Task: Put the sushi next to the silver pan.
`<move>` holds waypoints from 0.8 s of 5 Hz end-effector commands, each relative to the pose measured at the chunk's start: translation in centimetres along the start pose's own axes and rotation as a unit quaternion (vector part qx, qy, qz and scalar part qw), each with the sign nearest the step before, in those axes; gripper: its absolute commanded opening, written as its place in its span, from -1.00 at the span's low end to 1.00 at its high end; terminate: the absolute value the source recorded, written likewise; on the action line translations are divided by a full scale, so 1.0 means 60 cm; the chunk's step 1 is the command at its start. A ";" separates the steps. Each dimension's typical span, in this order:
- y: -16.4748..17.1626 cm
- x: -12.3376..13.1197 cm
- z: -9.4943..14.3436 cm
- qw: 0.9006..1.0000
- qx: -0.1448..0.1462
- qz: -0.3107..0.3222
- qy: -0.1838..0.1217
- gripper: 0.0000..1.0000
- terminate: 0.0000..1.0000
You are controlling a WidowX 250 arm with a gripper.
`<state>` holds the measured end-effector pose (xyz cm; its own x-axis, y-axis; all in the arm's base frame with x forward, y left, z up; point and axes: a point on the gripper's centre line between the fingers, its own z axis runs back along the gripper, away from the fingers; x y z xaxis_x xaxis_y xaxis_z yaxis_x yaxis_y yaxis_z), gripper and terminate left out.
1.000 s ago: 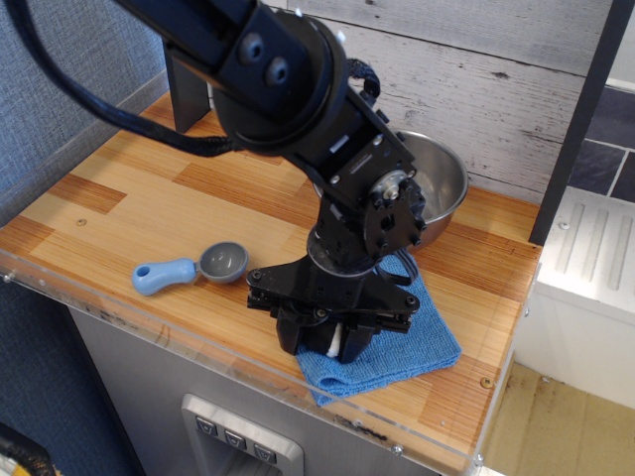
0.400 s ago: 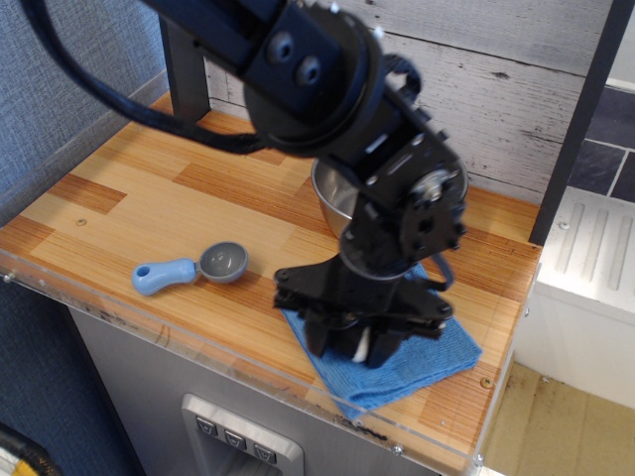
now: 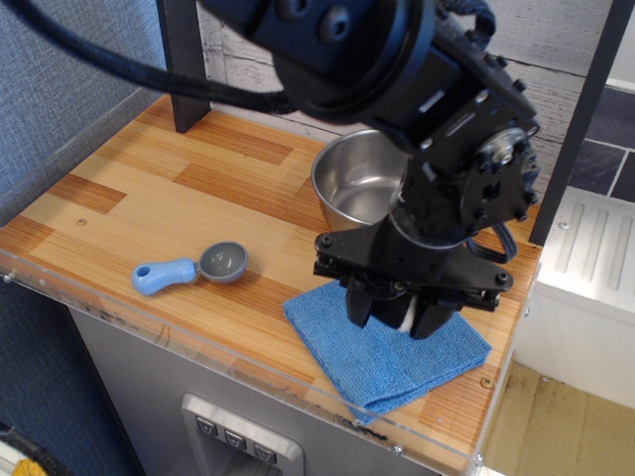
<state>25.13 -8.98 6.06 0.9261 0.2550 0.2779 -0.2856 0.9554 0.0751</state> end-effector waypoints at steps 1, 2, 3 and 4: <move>0.046 0.066 0.063 0.997 -0.018 0.063 -0.052 -1.00 -1.00; 0.079 0.112 0.075 0.993 -0.013 0.096 -0.063 -1.00 -1.00; 0.104 0.149 0.062 0.990 -0.008 0.127 -0.059 -1.00 -1.00; 0.124 0.184 0.040 0.987 -0.003 0.154 -0.051 -1.00 -1.00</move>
<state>32.76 0.44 10.33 0.7808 0.5220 0.3434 -0.5543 0.8323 -0.0049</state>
